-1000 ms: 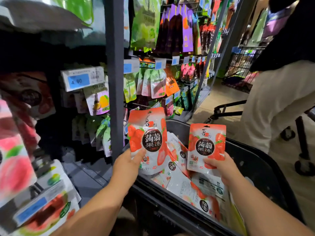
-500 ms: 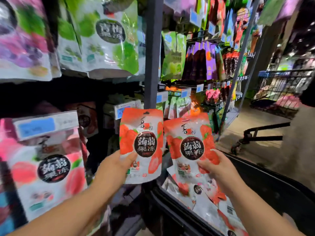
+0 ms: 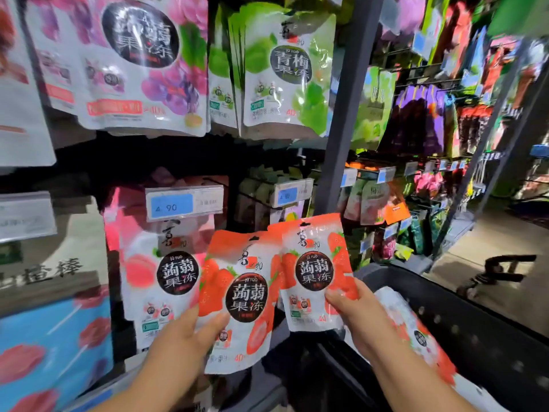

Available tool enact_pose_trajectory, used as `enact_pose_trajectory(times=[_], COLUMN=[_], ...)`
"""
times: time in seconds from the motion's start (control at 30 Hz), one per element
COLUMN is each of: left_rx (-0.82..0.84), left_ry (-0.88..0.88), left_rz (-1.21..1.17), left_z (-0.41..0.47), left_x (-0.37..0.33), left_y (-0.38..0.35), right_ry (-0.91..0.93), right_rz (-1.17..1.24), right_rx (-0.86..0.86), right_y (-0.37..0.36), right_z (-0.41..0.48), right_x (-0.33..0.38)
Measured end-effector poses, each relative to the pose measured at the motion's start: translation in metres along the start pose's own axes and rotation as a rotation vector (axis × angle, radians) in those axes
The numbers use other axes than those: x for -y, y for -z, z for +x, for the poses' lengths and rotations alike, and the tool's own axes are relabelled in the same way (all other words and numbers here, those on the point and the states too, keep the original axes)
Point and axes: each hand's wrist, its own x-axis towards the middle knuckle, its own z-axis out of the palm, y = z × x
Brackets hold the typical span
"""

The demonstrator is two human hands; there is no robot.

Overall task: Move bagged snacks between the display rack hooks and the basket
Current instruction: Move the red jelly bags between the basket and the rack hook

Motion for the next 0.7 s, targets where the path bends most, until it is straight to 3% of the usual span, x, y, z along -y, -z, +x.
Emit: enact_pose_trajectory(times=[0.23, 0.7], left_rx=[-0.092, -0.066], left_ry=[0.03, 0.052], left_rz=[0.049, 0.01], left_z=[0.013, 0.021], left_x=[0.012, 0.011], left_y=[0.014, 0.009], right_ry=[-0.033, -0.096], right_rz=[0.149, 0.194], right_rx=[0.015, 0.07], right_y=[-0.039, -0.067], right_z=[0.019, 0.044], right_x=[-0.014, -0.017])
